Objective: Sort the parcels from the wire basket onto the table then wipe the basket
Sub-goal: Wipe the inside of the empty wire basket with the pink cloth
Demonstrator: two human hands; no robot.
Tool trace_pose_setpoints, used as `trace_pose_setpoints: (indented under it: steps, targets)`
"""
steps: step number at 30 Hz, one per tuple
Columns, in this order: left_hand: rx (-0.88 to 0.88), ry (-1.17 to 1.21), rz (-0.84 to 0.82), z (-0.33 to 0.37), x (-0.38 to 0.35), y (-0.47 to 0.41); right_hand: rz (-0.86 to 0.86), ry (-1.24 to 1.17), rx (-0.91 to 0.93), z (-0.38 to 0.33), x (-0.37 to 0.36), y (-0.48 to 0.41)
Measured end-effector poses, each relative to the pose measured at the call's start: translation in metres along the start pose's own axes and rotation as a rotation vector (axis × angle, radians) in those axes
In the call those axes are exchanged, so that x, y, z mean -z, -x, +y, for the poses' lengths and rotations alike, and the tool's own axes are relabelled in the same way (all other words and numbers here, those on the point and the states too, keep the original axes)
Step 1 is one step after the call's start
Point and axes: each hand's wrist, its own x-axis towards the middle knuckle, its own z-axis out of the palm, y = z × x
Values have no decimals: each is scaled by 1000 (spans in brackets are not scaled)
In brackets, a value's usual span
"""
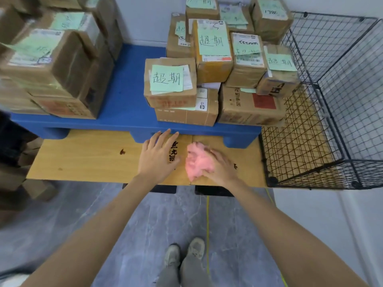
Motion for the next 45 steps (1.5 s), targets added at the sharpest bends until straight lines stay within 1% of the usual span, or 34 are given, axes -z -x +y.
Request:
trace_pose_setpoints:
  steps: [3,9,13,18,23,26,28,32,36,40,45]
  targets:
    - [-4,8,-10,-2,-1,-2,-64,77,7,7,-11,-2]
    - [4,3,-26,-12,0,1,15,123,-25,7,-20,-8]
    - [3,-3,-18,-19,6,4,30,127,-47,1,-22,-13]
    - [-24,-2,-10,-24,21,8,111,-24,-86,-15,-12,-6]
    - [-76,33,31,-26,49,8,183,-118,-58,-35,11,7]
    - [-124,39,65,-18,73,5,225,-188,-32,-50,37,18]
    - [-160,52,94,-12,92,3,292,-229,2,-63,63,31]
    - [-229,84,188,5,132,-1,396,-236,22,-85,119,58]
    - [-280,91,241,26,167,-11,541,-239,75,-93,171,82]
    - [-332,105,278,50,193,-24,645,-148,-2,-88,217,102]
    - [-372,97,306,86,212,-43,744,-140,-102,-66,264,126]
